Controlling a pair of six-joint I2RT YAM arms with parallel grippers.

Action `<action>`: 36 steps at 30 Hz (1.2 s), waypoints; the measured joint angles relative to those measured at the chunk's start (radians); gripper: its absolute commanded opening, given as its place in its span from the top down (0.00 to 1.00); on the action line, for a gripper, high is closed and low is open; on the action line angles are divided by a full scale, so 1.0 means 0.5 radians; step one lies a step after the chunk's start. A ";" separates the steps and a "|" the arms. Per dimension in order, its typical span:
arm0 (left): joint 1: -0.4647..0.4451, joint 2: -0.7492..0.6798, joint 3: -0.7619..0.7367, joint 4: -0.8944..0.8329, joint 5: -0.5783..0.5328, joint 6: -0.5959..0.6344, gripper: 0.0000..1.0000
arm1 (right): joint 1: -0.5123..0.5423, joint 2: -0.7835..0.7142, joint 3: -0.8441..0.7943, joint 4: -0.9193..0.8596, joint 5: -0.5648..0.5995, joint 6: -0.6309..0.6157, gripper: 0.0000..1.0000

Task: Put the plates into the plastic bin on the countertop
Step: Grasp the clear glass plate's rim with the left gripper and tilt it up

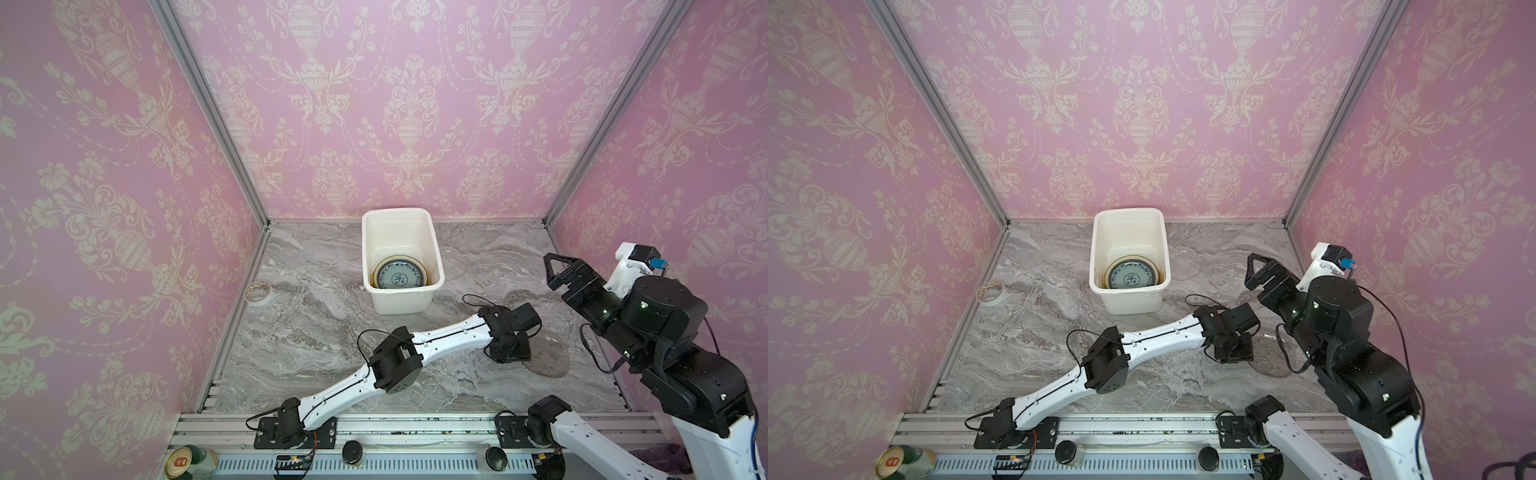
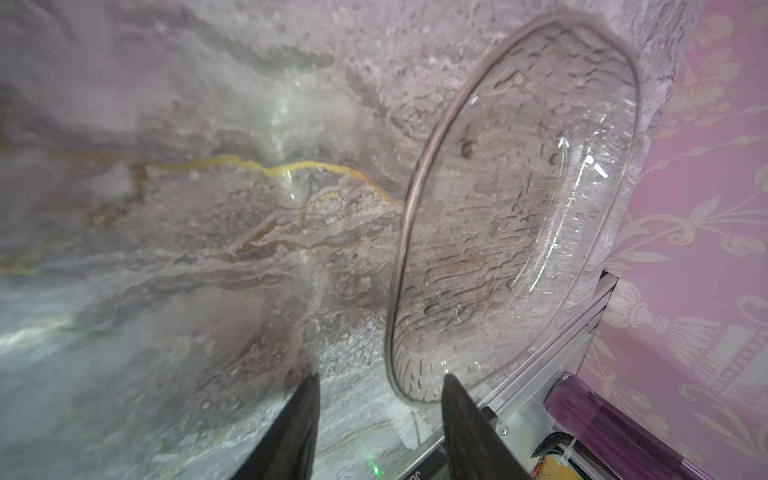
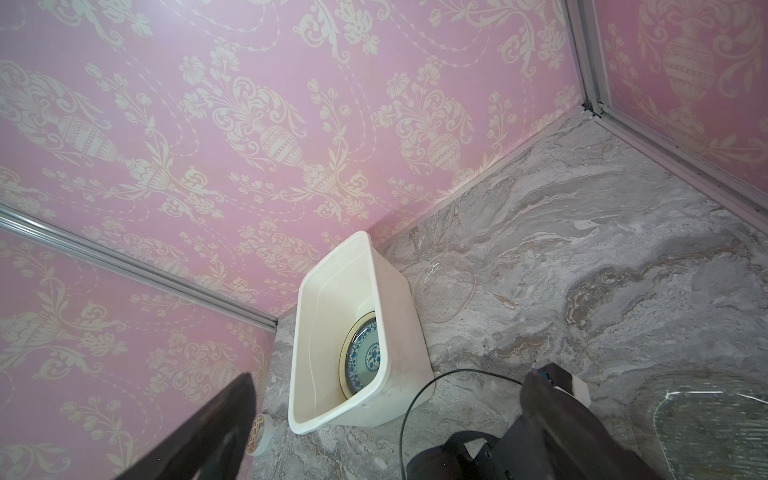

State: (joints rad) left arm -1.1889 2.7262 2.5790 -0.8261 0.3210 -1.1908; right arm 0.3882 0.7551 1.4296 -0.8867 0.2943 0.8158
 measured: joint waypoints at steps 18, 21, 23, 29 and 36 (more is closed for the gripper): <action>0.073 0.100 0.056 0.160 0.088 -0.121 0.93 | 0.000 0.101 -0.001 0.061 -0.052 0.042 0.00; 0.079 0.101 0.056 0.161 0.087 -0.120 0.98 | 0.000 0.105 -0.001 0.061 -0.057 0.047 0.00; 0.081 0.101 0.056 0.159 0.085 -0.111 1.00 | 0.000 0.105 -0.001 0.060 -0.058 0.047 0.00; 0.081 0.077 0.032 0.149 0.027 -0.021 1.00 | 0.000 0.108 0.000 0.042 -0.056 0.046 0.00; 0.081 -0.104 -0.014 0.024 -0.159 0.239 1.00 | 0.000 0.117 0.061 -0.040 -0.056 0.024 0.00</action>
State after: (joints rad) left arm -1.1484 2.6743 2.5717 -0.8143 0.2417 -1.0714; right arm 0.3882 0.8139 1.4601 -0.9066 0.2665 0.8280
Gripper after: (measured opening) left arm 0.059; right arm 0.998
